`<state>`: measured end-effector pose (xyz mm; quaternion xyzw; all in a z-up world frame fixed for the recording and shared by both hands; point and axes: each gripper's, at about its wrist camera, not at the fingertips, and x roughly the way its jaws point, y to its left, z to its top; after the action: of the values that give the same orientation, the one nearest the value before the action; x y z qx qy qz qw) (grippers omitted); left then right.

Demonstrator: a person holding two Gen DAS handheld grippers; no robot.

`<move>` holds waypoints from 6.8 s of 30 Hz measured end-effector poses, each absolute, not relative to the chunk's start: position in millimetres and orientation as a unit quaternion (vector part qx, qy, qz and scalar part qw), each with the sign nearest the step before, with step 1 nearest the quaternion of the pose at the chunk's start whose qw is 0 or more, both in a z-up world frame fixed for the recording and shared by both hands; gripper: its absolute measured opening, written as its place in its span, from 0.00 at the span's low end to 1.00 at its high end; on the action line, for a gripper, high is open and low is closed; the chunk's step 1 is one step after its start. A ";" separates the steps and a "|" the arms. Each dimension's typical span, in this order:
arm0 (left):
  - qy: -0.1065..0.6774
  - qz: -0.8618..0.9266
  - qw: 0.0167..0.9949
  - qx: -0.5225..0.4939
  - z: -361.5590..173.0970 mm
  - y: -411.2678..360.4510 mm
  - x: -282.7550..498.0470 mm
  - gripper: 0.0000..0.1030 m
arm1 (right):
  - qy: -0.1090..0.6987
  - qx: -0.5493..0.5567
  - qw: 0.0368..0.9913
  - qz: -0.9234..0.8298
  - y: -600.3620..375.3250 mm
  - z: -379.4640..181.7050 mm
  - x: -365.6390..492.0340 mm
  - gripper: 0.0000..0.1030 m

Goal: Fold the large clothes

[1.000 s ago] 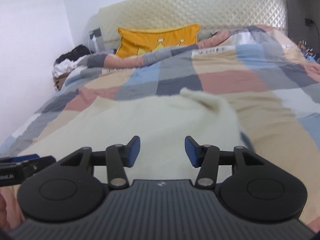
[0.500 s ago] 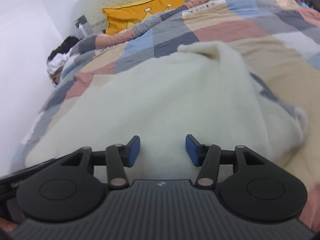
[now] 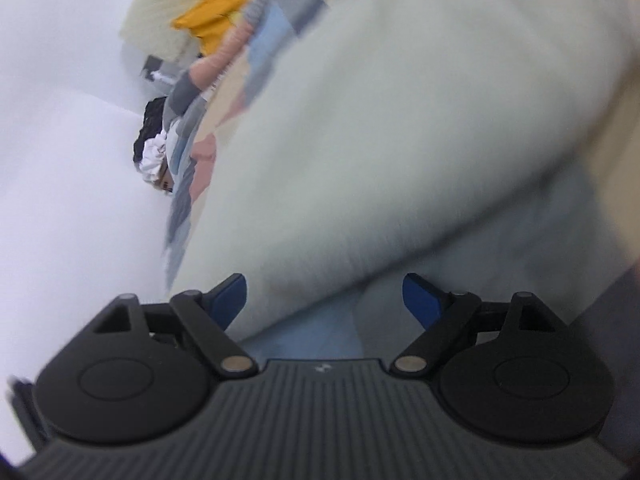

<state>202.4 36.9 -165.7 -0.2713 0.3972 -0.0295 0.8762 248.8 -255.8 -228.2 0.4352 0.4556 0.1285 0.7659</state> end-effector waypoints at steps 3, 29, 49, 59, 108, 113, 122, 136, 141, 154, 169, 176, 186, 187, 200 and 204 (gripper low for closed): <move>0.409 -0.034 0.863 -0.295 -173.7 38.7 209.2 0.79 | 0.457 0.460 0.752 0.120 -256.4 -238.0 252.4 0.86; 0.353 0.019 0.699 -0.621 -254.8 107.2 223.7 0.79 | 0.377 0.542 0.741 0.121 -268.2 -239.3 259.1 0.85; 0.320 0.036 0.761 -0.563 -236.9 112.8 220.5 0.36 | 0.328 0.512 0.794 -0.002 -295.3 -249.6 265.3 0.45; 0.274 -0.001 0.804 -0.528 -182.6 110.4 188.3 0.32 | 0.241 0.479 0.843 0.051 -298.3 -207.9 237.7 0.32; 0.271 -0.043 0.839 -0.470 -97.9 115.0 239.6 0.42 | 0.261 0.416 0.857 0.154 -305.3 -127.7 283.2 0.58; 0.296 -0.034 0.845 -0.445 -114.4 113.6 292.4 0.42 | 0.302 0.397 0.856 0.136 -305.8 -144.1 329.1 0.58; 0.323 -0.044 0.848 -0.418 -165.9 121.4 361.2 0.42 | 0.341 0.378 0.851 0.127 -303.5 -192.5 377.2 0.57; 0.310 -0.047 0.860 -0.402 -217.7 126.4 397.2 0.42 | 0.321 0.321 0.881 0.136 -289.9 -215.4 405.3 0.57; 0.302 -0.045 0.867 -0.395 -207.0 122.5 382.4 0.42 | 0.322 0.318 0.881 0.136 -290.4 -208.4 399.9 0.56; 0.288 -0.002 0.924 -0.250 -146.8 71.8 295.9 0.59 | 0.297 0.227 0.923 0.089 -277.5 -166.3 348.9 0.76; 0.329 0.021 0.939 -0.097 -179.8 25.4 350.0 0.60 | 0.294 0.078 0.948 0.091 -251.8 -174.8 370.8 0.75; 0.350 0.014 0.930 -0.110 -200.5 35.1 372.1 0.60 | 0.332 0.074 0.935 0.105 -256.7 -195.4 387.3 0.77; 0.348 0.011 0.930 -0.116 -194.4 32.1 362.6 0.61 | 0.328 0.055 0.938 0.103 -249.2 -200.2 385.4 0.80; 0.347 0.009 0.931 -0.117 -191.6 31.9 358.1 0.61 | 0.326 0.057 0.938 0.101 -248.9 -198.3 382.8 0.80; 0.338 -0.017 0.918 -0.208 -157.9 46.0 275.2 0.62 | 0.346 0.138 0.916 0.150 -250.7 -165.2 310.3 0.80; 0.340 -0.020 0.916 -0.211 -156.1 46.5 257.1 0.64 | 0.370 0.181 0.895 0.173 -252.0 -168.7 303.8 0.80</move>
<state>257.1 46.5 -156.1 -0.2112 0.3402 -0.0202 0.9161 303.8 -252.0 -168.7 0.1806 0.3703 0.1733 0.8945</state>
